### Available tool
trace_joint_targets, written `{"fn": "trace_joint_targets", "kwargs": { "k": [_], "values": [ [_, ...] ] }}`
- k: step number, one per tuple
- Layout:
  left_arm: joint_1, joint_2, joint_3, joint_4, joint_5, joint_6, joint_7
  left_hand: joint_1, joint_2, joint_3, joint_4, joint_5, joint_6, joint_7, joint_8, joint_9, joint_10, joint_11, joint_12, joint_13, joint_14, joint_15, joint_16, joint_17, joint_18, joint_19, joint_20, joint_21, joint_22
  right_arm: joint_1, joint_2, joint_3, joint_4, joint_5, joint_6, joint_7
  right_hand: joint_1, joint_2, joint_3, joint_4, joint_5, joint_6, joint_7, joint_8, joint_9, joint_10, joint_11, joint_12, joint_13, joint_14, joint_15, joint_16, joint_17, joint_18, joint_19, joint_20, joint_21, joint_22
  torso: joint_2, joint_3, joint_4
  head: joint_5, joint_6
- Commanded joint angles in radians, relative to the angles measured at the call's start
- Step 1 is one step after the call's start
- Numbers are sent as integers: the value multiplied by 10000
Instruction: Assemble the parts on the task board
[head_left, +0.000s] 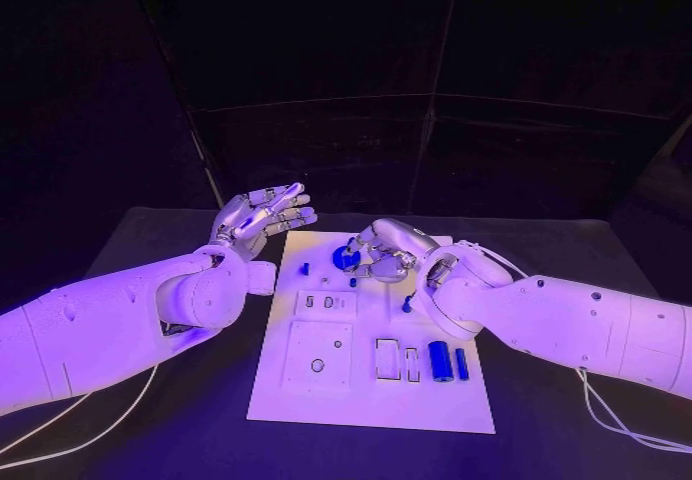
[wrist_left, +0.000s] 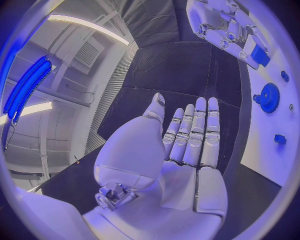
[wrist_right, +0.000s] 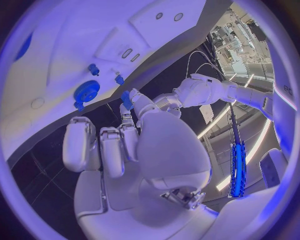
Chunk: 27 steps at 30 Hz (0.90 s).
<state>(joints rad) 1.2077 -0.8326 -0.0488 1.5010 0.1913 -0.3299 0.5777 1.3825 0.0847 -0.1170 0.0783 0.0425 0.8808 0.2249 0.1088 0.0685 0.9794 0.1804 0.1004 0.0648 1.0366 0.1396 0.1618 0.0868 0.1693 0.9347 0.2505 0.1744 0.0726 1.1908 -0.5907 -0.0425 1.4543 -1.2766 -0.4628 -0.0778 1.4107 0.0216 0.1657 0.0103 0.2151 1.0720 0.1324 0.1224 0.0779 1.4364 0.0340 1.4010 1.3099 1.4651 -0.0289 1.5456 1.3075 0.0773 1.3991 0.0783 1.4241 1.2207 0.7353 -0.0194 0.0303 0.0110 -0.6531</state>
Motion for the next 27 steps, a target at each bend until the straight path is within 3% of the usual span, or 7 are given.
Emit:
{"fn": "trace_joint_targets", "kwargs": {
  "k": [1,9,16,27],
  "values": [
    [36,32,10,-23,-27,140,51,117,28,7,-56,36,88,50,-33,-3,79,27,-48,-2,70,24,-57,-15,123,63,1,-41,-15,-81,155,0,-20,-485,248,-530,-39,75,71,9,-18,281,-173,56,79,28,-15,3,747,951,-77,36,2128,-69,15,-52,6,-14,1,4,-5,105,-55],
    [47,81,10,-70,-27,153,43,117,28,7,-56,36,88,50,-33,-3,79,27,-48,-2,70,24,-57,-15,123,63,1,-41,-15,-288,410,-16,61,-974,904,-957,-76,63,85,13,-20,254,-163,38,74,-5,-9,-38,707,946,-77,27,2108,-66,5,-56,-2,-33,-2,15,-26,214,-186],
    [50,135,10,-101,-27,156,38,121,31,6,-61,35,92,50,-34,-2,84,26,-50,-2,73,23,-60,-15,123,65,1,-45,-16,-354,530,-268,-11,-1184,1158,-1229,-126,36,90,18,-31,248,-159,31,75,-5,-5,-37,713,944,-75,23,2099,-66,4,-58,-4,-35,4,25,-11,302,-241],
    [51,190,10,-146,-27,168,12,126,32,6,-67,36,94,50,-36,-3,86,26,-52,-2,74,23,-62,-16,123,66,1,-49,-18,-414,632,-336,-96,-1271,1296,-1314,-148,26,92,23,-30,248,-159,30,76,-6,-3,-39,713,942,-75,19,2090,-65,2,-59,-6,-40,8,29,-19,321,-323]
  ]
}}
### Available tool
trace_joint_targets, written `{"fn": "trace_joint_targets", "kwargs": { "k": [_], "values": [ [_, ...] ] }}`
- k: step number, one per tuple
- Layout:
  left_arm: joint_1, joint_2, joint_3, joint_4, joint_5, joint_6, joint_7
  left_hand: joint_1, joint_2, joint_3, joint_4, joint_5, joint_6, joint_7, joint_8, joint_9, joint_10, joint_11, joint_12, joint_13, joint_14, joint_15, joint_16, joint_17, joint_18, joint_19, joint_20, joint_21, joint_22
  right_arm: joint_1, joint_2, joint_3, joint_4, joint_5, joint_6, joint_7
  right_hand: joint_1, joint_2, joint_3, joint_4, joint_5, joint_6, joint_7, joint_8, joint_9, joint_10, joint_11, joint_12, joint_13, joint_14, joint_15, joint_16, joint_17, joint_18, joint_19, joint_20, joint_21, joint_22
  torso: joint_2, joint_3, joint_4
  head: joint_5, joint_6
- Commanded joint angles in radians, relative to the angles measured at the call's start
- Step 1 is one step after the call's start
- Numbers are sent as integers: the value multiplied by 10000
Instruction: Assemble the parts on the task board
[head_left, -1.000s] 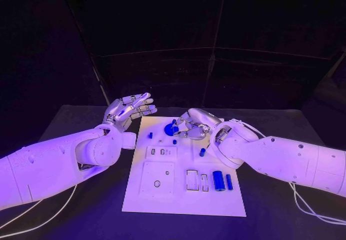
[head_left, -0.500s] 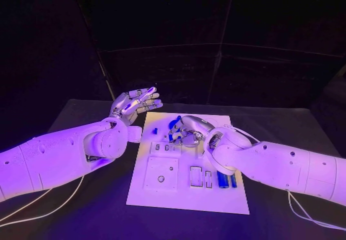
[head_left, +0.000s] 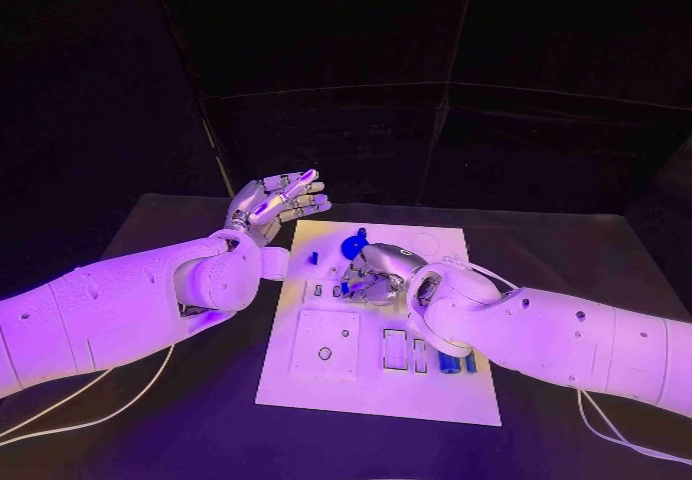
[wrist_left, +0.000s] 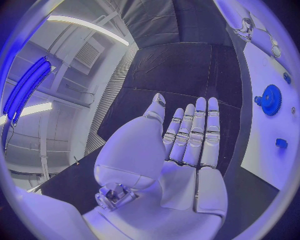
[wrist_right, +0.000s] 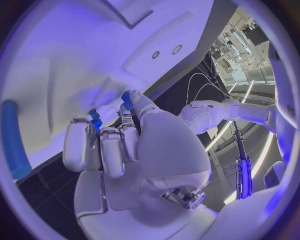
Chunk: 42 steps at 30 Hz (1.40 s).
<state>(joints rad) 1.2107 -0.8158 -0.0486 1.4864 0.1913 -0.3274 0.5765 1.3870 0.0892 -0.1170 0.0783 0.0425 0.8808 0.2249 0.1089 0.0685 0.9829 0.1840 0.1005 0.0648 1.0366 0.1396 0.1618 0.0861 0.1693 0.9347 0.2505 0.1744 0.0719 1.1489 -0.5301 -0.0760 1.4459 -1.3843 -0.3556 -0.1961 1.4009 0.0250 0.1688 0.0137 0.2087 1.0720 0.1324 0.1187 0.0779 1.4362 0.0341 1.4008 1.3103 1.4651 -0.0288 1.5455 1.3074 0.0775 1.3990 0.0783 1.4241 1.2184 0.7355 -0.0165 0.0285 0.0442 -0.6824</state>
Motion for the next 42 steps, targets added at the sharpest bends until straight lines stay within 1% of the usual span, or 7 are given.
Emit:
{"fn": "trace_joint_targets", "kwargs": {
  "k": [1,8,13,21,24,34,42],
  "values": [
    [21,27,9,-2,-27,146,22,83,-13,6,-70,36,94,51,-37,-3,52,-10,-54,-2,75,23,-64,-10,123,67,0,-51,-11,-2,35,-2,-25,-209,241,-143,-50,-8,61,-11,35,248,-159,66,76,-4,-4,-38,708,942,-76,20,2091,-67,2,-59,-6,-17,7,2,-1,-12,-34],
    [21,47,9,-15,-26,148,22,92,-10,7,-78,36,94,53,-40,-3,52,-9,-58,-3,76,23,-67,-11,123,68,0,-54,-12,-50,72,-5,-145,-317,315,-207,-82,-30,63,-9,41,244,-158,62,77,-9,-3,-44,705,942,-75,18,2088,-68,5,-60,-4,-11,4,-6,1,-42,-62],
    [20,59,9,-26,-27,151,22,92,-10,7,-78,36,94,53,-40,-3,52,-9,-58,-3,76,23,-67,-11,123,68,0,-54,-12,-79,103,-5,-219,-342,361,-254,-110,-56,65,-10,43,236,-156,55,76,-18,-2,-55,695,941,-75,17,2085,-65,-2,-60,-11,-26,7,0,4,-27,-96],
    [20,68,9,-46,-27,162,19,92,-10,7,-78,36,94,53,-40,-3,52,-9,-58,-3,76,23,-67,-11,123,68,0,-54,-12,-102,103,-6,-248,-415,468,-364,-185,-147,69,-22,64,199,-143,28,71,-39,5,-81,676,937,-70,8,2067,-62,-11,-59,-20,-45,4,-8,3,-5,-134],
    [20,69,9,-52,-27,164,18,92,-10,7,-78,36,94,53,-40,-3,52,-9,-58,-3,76,23,-67,-11,123,68,0,-54,-12,-104,97,-6,-249,-474,528,-428,-217,-204,76,-38,73,172,-134,8,67,-54,12,-101,660,935,-66,3,2057,-61,-16,-57,-26,-55,4,-2,1,2,-151],
    [20,64,9,-53,-27,173,17,92,-10,7,-78,36,94,53,-40,-3,52,-9,-58,-3,76,23,-67,-11,123,68,0,-54,-12,-106,96,-6,-234,-650,691,-583,-248,-297,92,-77,73,137,-118,-17,61,-92,24,-147,619,930,-58,-7,2036,-56,-28,-51,-39,-79,2,-6,3,1,-169],
    [20,57,9,-43,-27,176,15,92,-10,7,-78,36,94,53,-40,-3,52,-9,-58,-3,76,23,-67,-11,123,68,0,-54,-12,-107,129,-6,-228,-785,791,-684,-491,-595,77,-74,415,31,-59,-105,40,-150,75,-221,561,929,-16,-13,2029,-53,-39,-17,-57,-105,3,-9,2,3,-165]
  ]
}}
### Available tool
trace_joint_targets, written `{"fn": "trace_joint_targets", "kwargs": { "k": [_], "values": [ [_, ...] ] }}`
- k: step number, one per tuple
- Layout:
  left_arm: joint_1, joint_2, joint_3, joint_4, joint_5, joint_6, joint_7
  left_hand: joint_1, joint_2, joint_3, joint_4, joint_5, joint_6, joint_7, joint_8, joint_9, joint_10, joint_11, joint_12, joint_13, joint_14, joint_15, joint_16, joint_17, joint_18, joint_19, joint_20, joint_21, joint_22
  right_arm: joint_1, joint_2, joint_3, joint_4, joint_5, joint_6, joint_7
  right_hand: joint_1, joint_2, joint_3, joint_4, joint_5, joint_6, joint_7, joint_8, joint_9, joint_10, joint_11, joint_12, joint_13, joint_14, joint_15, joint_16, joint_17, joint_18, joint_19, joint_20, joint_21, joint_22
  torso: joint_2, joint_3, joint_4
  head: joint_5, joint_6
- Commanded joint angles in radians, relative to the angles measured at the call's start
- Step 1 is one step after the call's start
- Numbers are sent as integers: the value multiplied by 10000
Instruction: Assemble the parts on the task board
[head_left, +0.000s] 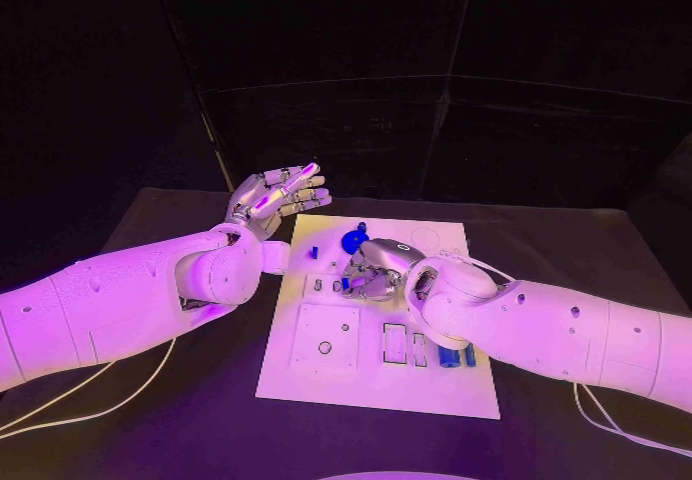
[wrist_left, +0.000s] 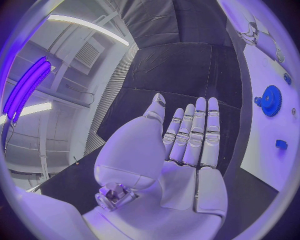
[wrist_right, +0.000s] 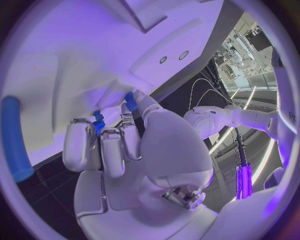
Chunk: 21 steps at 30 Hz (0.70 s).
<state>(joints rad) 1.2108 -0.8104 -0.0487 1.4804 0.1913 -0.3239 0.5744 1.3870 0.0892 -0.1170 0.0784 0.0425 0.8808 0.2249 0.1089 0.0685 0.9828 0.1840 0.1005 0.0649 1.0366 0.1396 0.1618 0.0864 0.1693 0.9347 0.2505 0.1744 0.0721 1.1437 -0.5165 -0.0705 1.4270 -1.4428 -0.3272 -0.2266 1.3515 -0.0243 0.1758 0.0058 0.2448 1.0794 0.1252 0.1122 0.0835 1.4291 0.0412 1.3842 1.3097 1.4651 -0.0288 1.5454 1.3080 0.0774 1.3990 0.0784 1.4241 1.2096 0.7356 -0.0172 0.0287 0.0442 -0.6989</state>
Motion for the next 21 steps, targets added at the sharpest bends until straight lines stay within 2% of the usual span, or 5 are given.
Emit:
{"fn": "trace_joint_targets", "kwargs": {
  "k": [1,21],
  "values": [
    [19,2,10,17,-27,140,36,92,-10,7,-78,36,94,53,-40,-3,52,-9,-58,-3,76,23,-67,-13,122,68,0,-54,-15,-56,-5,-61,-40,-229,509,-393,2,-104,7,6,55,-44,13,-40,-17,-79,5,-56,566,929,-16,-11,2023,-52,-39,-17,-58,-17,0,1,1,5,-1],
    [19,-8,10,18,-27,148,29,92,-10,7,-78,36,94,53,-40,-3,52,-9,-58,-3,76,23,-67,-13,122,68,0,-54,-15,-57,29,-61,-37,-343,504,-568,-117,-251,-3,15,73,-127,49,-98,-33,-127,35,-119,512,924,8,-24,1999,-46,-52,4,-75,-46,3,1,-3,-9,-9]
  ]
}}
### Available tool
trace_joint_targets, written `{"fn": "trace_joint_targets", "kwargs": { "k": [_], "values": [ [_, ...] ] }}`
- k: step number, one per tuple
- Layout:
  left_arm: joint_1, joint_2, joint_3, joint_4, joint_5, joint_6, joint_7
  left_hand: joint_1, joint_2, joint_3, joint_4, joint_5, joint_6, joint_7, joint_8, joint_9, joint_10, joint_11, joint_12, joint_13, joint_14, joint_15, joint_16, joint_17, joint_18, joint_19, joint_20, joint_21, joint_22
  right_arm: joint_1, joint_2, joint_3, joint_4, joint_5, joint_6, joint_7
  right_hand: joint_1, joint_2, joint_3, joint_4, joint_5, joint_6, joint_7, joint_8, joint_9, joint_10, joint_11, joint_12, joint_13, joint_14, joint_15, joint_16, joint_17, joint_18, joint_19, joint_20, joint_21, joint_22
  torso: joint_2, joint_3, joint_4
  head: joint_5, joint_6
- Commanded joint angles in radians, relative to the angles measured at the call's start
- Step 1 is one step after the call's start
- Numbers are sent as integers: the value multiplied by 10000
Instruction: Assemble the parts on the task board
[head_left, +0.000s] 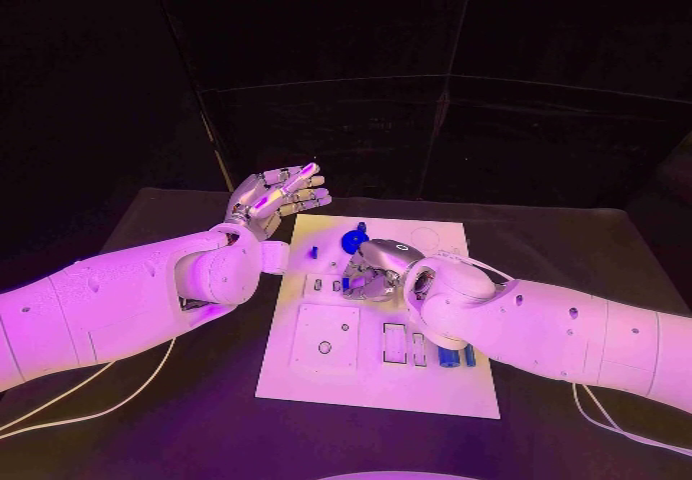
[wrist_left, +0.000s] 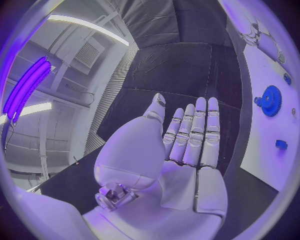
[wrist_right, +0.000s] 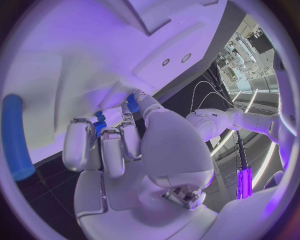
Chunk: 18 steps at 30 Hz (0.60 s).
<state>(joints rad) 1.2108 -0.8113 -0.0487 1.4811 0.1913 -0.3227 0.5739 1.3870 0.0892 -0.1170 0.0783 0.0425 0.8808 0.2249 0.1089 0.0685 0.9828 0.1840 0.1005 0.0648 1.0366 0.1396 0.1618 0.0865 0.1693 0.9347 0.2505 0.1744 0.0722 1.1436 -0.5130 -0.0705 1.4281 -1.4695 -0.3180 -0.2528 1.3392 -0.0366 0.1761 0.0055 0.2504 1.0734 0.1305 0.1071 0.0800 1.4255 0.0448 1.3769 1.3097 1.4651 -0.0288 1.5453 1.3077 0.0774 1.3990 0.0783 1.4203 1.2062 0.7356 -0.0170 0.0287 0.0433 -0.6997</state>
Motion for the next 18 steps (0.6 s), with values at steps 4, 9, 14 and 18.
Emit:
{"fn": "trace_joint_targets", "kwargs": {
  "k": [4,9,14,18],
  "values": [
    [19,0,10,14,-27,141,34,92,-10,7,-78,36,94,53,-41,-4,52,-9,-58,-3,76,23,-67,-14,123,68,0,-54,-15,-56,-1,-61,-50,-77,337,-270,-51,-167,-11,36,-55,-89,6,-64,0,-92,11,-48,512,924,19,-24,2002,-47,-52,15,-38,-12,5,-3,2,-4,-3],
    [19,-3,10,15,-27,143,32,92,-10,7,-78,36,94,53,-41,-4,52,-9,-58,-3,76,23,-67,-14,123,68,0,-54,-15,-57,9,-61,-41,-78,247,-248,-88,-193,-7,45,-161,-93,9,-71,2,-83,16,-39,523,926,26,-21,2009,-45,-54,24,-43,-20,6,2,-1,2,-5],
    [19,-6,10,20,-27,145,32,92,-10,7,-78,36,94,53,-41,-4,52,-9,-58,-3,76,23,-67,-14,123,68,0,-54,-15,-58,14,-61,-44,-78,229,-261,-129,-234,-18,55,-233,-129,22,-94,-4,-106,26,-70,494,923,33,-28,1994,-44,-54,31,-46,-22,3,-5,3,-3,-10],
    [19,-8,10,26,-27,147,32,92,-10,7,-78,36,94,53,-41,-4,52,-9,-58,-3,76,23,-67,-14,123,68,0,-54,-15,-58,16,-61,-46,-78,227,-272,-163,-268,-26,64,-274,-189,42,-129,-15,-149,41,-124,442,923,44,-29,1993,-42,-60,39,-52,-34,6,-3,5,-3,-14]
  ]
}}
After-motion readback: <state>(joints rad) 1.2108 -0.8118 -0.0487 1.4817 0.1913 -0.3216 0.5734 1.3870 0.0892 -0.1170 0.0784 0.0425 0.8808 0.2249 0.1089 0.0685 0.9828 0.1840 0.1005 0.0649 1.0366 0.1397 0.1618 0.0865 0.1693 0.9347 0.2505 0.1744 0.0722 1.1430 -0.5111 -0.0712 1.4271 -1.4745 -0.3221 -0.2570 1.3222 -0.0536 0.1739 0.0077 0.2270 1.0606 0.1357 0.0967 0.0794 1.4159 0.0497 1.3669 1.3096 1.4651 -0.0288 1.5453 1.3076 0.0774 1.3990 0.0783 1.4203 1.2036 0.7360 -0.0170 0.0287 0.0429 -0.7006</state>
